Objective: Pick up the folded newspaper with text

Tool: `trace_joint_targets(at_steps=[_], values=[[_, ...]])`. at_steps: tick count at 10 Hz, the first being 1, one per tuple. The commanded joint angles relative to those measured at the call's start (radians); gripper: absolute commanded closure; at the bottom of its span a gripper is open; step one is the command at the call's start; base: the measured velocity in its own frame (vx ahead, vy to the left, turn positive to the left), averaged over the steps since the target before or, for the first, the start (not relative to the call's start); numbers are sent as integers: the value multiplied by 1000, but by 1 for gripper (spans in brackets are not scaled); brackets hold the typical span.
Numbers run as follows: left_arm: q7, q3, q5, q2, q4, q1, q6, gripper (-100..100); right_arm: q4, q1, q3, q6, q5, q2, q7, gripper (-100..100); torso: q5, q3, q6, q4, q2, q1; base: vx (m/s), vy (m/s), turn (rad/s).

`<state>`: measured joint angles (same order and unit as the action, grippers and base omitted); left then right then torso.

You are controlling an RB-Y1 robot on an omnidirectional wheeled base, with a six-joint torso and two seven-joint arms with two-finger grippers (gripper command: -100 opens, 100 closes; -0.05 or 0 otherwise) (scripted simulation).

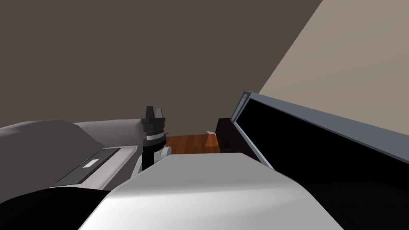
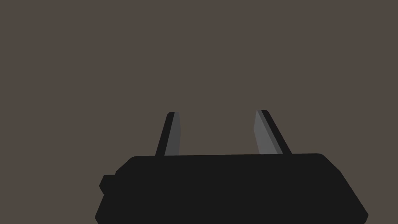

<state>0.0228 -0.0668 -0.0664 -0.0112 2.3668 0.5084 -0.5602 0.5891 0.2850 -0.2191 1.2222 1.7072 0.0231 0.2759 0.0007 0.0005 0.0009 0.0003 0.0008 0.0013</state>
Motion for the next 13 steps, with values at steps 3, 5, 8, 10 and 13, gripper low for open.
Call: trace_joint_targets(at_steps=[3,5,8,10,13], values=[[0,0,0,0,0,0,0,0,2,14,70,-13,10,3,-19,-100,0,0,0,0,0,-1,-16,7,182],[0,0,0,0,0,0,0,0,-7,25,140,-28,23,8,-45,-100,0,0,0,0,-1,0,-19,18,286],[0,0,0,0,0,0,0,0,-15,36,216,-42,36,13,-71,-100,0,0,0,0,-1,0,-15,13,249],[0,0,0,0,0,0,0,0,5,39,218,-44,32,14,-52,-100,0,0,1,0,-1,-1,-11,4,60],[0,0,0,0,0,0,0,0,2,38,218,-54,31,19,-53,100,10,-1,2,0,-1,7,0,0,0]])
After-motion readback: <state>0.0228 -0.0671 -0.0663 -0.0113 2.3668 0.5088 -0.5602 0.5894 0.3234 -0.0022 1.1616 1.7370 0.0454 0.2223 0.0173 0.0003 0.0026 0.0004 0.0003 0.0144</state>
